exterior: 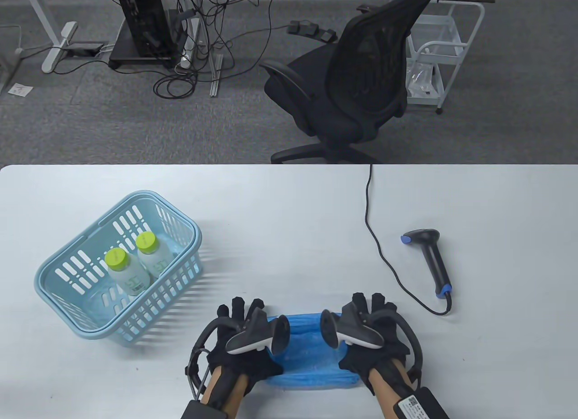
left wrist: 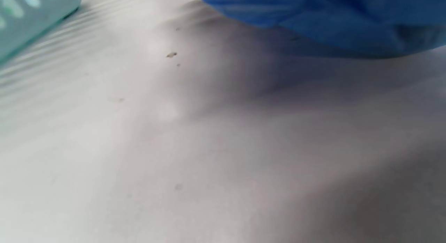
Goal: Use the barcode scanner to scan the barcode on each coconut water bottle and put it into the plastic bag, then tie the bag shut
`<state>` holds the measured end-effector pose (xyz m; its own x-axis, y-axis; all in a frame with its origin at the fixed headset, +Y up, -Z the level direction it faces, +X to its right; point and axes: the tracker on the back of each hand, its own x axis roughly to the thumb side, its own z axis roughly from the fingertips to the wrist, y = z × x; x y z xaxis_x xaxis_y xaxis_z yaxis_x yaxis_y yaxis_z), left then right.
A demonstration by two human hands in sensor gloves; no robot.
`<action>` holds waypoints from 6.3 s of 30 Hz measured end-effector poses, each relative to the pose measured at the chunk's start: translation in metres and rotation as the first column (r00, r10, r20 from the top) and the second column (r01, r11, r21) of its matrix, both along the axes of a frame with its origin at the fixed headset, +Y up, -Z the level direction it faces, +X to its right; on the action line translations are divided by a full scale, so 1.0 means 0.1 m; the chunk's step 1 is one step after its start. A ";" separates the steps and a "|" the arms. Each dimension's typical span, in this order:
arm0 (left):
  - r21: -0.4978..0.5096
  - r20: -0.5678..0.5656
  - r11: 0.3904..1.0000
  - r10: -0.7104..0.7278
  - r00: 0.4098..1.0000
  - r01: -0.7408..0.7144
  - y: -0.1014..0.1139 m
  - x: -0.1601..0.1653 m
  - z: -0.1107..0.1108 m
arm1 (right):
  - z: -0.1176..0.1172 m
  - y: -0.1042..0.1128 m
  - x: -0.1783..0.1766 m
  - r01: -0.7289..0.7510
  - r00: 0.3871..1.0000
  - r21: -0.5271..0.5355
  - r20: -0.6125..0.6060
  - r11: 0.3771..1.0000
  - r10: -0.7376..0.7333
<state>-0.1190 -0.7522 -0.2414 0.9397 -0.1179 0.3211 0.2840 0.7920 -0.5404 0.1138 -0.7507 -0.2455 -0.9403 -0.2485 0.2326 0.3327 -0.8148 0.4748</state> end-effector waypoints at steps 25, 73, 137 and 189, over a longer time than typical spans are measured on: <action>-0.108 -0.084 0.963 0.239 0.967 -0.247 -0.09 -0.21 -0.07 | -0.05 -0.07 0.20 0.196 0.980 -0.021 0.046 0.980 -0.195; 0.216 0.180 0.824 0.493 0.851 -0.523 0.42 -0.27 0.09 | -0.02 0.17 0.21 0.426 0.905 0.099 -0.047 0.899 -0.424; 0.387 0.076 0.884 0.253 0.964 -0.263 0.45 -0.41 0.25 | -0.35 1.06 1.52 0.652 0.366 0.652 0.174 0.386 -0.914; 0.437 -0.231 0.890 0.250 0.941 -0.129 1.77 -1.50 -0.47 | 0.27 0.50 0.99 0.632 0.563 0.626 0.037 0.458 -0.826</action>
